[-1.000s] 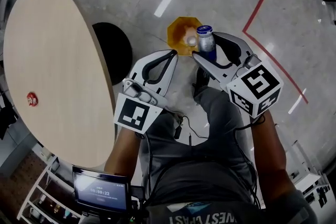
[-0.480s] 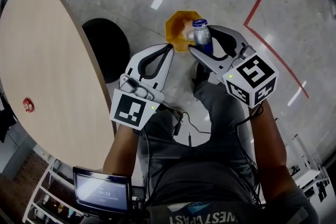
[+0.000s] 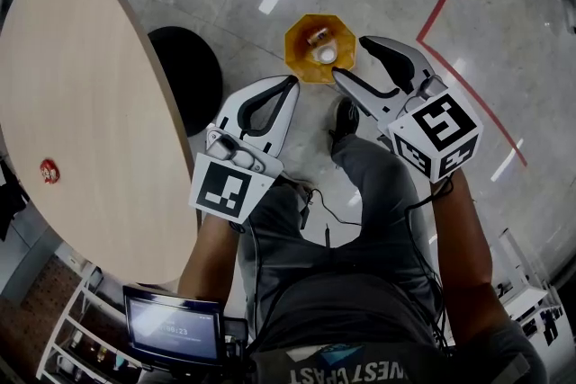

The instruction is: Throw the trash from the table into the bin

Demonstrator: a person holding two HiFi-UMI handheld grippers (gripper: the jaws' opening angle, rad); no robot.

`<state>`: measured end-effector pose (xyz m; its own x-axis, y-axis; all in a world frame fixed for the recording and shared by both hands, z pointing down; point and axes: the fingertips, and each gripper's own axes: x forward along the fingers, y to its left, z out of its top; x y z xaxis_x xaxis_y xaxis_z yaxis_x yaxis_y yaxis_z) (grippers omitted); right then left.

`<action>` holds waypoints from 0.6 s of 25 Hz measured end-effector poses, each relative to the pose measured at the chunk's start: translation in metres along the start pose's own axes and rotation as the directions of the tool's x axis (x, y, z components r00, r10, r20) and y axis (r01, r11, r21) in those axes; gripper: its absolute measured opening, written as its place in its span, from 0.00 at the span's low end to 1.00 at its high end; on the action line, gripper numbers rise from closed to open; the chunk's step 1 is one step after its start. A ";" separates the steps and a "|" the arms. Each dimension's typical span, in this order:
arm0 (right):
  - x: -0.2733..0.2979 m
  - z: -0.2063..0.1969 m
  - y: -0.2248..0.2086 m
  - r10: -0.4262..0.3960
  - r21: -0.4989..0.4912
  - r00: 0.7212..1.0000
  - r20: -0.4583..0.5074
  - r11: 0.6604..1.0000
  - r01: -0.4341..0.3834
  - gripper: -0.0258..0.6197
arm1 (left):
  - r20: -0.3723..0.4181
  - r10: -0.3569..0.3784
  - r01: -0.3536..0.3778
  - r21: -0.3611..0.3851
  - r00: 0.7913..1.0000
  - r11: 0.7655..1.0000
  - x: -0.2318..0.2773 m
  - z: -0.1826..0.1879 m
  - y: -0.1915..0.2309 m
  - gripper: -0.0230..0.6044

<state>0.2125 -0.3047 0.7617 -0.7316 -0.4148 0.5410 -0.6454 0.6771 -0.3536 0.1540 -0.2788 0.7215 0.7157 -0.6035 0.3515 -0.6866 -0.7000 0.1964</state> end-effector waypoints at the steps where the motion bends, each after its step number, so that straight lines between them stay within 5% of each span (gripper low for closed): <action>1: -0.005 0.004 0.002 -0.005 0.003 1.000 0.004 1.000 0.005 0.42 | 0.001 -0.003 0.003 0.002 1.000 1.000 -0.003 0.005 -0.003 0.10; 9: -0.058 0.043 0.031 -0.054 0.017 0.998 0.032 0.998 0.054 0.42 | 0.022 -0.019 0.018 0.051 1.000 0.999 -0.044 0.073 -0.028 0.10; 15: -0.128 0.106 0.087 -0.095 -0.001 0.993 0.073 0.995 0.095 0.42 | 0.068 -0.024 0.017 0.101 0.997 0.995 -0.112 0.165 -0.066 0.10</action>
<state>0.2269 -0.2571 0.5803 -0.6813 -0.5204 0.5148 -0.7117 0.6354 -0.2997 0.1403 -0.2286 0.5179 0.7388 -0.6113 0.2838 -0.6582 -0.7450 0.1087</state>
